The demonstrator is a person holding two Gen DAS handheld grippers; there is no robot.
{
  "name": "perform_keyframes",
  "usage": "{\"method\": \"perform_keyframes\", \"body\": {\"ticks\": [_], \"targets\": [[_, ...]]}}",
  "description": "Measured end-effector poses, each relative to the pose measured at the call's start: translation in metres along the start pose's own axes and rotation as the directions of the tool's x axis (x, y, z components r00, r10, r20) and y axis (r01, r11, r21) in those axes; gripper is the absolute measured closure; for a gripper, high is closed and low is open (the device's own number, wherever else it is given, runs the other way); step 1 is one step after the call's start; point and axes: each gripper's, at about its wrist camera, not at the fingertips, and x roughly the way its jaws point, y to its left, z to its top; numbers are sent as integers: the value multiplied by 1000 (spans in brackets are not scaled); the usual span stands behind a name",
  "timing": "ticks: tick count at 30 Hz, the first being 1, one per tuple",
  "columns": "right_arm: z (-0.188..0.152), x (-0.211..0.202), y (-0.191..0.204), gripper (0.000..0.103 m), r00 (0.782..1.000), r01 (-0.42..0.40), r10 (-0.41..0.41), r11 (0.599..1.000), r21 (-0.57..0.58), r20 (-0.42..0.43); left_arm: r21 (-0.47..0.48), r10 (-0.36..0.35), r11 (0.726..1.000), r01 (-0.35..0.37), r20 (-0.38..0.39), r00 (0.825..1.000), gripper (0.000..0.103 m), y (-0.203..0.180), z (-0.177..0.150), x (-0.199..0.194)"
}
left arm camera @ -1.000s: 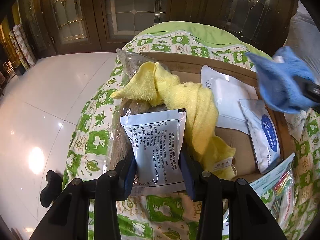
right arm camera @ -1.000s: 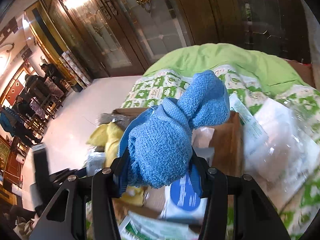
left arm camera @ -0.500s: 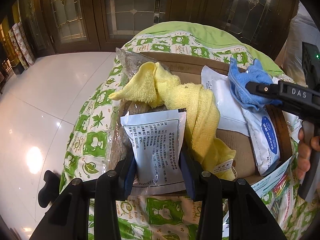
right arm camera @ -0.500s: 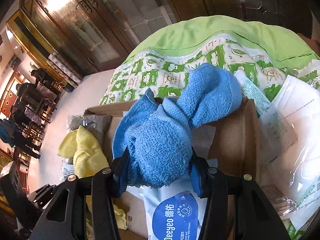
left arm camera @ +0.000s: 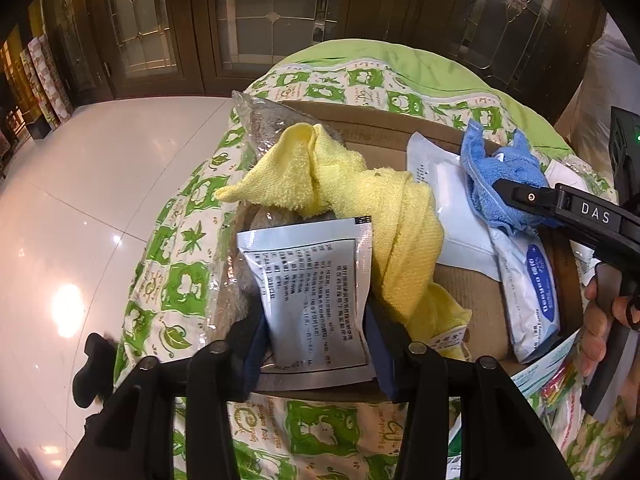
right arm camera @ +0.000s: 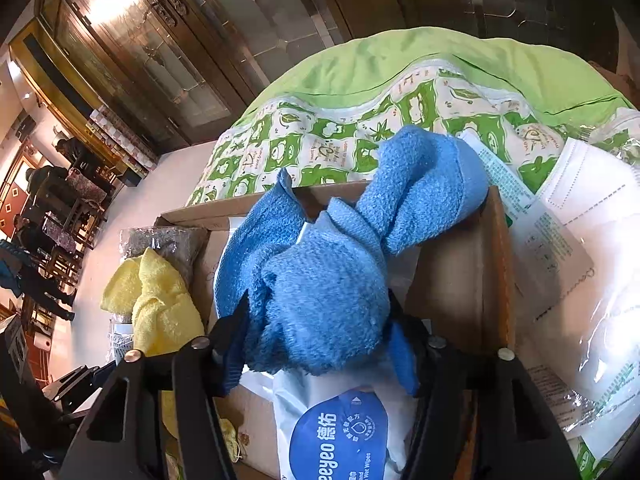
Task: Organize soft objects
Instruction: 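Open both tools and withdraw them from the box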
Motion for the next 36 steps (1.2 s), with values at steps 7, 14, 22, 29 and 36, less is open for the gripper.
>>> {"method": "perform_keyframes", "body": {"ticks": [7, 14, 22, 29, 36], "targets": [[-5, -19, 6, 21, 999, -2, 3, 1000, -5, 48, -14, -16, 1000, 16, 17, 1000, 31, -2, -5, -15], [-20, -52, 0, 15, 998, -19, 14, 998, 67, 62, -31, -4, 1000, 6, 39, 999, 31, 1, -30, -48], [-67, -112, -4, 12, 993, -95, 81, 981, 170, 87, -125, -55, 990, 66, 90, 994, 27, 11, -99, -94], [-136, -148, -6, 12, 995, -85, 76, 981, 173, 61, -154, -61, 986, 71, 67, 996, 27, 12, -146, -101], [-182, -152, 5, 12, 998, -59, 60, 987, 150, 2, -145, -72, 986, 77, 43, 997, 27, 2, -182, -100]]}}
